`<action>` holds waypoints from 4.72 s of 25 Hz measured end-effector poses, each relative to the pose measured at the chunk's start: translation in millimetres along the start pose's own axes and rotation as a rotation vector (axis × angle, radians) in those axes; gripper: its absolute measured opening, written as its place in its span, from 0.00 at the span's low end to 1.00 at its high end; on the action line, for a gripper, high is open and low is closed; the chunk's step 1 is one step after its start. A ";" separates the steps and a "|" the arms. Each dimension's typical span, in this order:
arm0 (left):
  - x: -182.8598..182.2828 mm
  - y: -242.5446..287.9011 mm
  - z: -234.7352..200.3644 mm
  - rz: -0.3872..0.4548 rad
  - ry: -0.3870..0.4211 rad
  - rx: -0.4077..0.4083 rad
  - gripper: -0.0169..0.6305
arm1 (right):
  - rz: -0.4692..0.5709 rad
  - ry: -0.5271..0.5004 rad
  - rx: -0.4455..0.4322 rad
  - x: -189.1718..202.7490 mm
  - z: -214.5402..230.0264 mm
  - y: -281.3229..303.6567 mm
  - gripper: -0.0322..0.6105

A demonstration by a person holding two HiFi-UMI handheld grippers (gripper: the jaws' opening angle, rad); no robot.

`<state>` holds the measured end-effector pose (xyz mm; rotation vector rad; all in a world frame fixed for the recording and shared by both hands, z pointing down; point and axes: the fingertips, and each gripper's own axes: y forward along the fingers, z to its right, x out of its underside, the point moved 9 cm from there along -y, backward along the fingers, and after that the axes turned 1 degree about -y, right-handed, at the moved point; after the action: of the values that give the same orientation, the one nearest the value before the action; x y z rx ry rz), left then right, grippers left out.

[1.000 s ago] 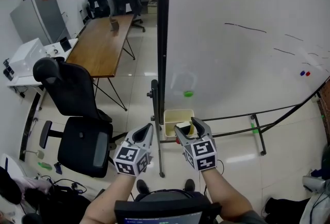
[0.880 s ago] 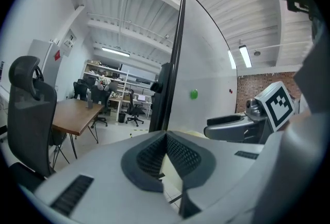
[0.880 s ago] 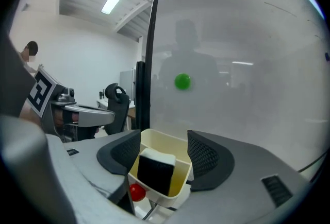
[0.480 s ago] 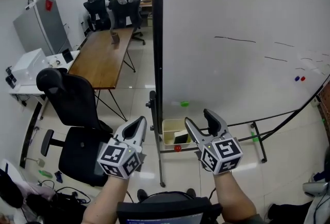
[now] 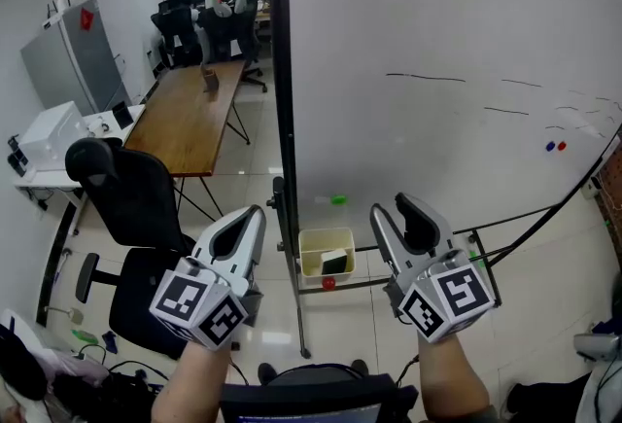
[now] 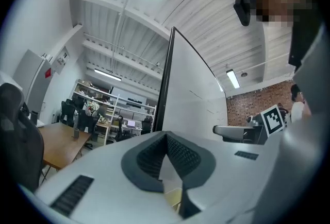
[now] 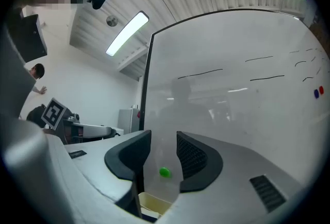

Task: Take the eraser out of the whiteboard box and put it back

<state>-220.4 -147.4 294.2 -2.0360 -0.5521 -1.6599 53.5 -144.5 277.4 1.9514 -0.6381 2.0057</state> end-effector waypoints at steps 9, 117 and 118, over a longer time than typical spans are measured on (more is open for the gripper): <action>-2.9 -6.6 5.2 -0.007 0.014 0.000 0.08 | 0.023 0.023 0.013 -9.8 -3.8 -13.7 0.13; 81.6 55.1 411.8 -0.054 -0.002 0.090 0.08 | -0.062 0.049 0.094 -49.5 242.5 -404.8 0.08; 81.9 56.0 412.3 -0.057 -0.003 0.092 0.08 | -0.060 0.049 0.095 -50.0 243.0 -405.4 0.08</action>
<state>156.8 46.3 298.4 -1.9744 -0.6810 -1.6325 464.7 93.7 276.4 1.9434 -0.4758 2.0753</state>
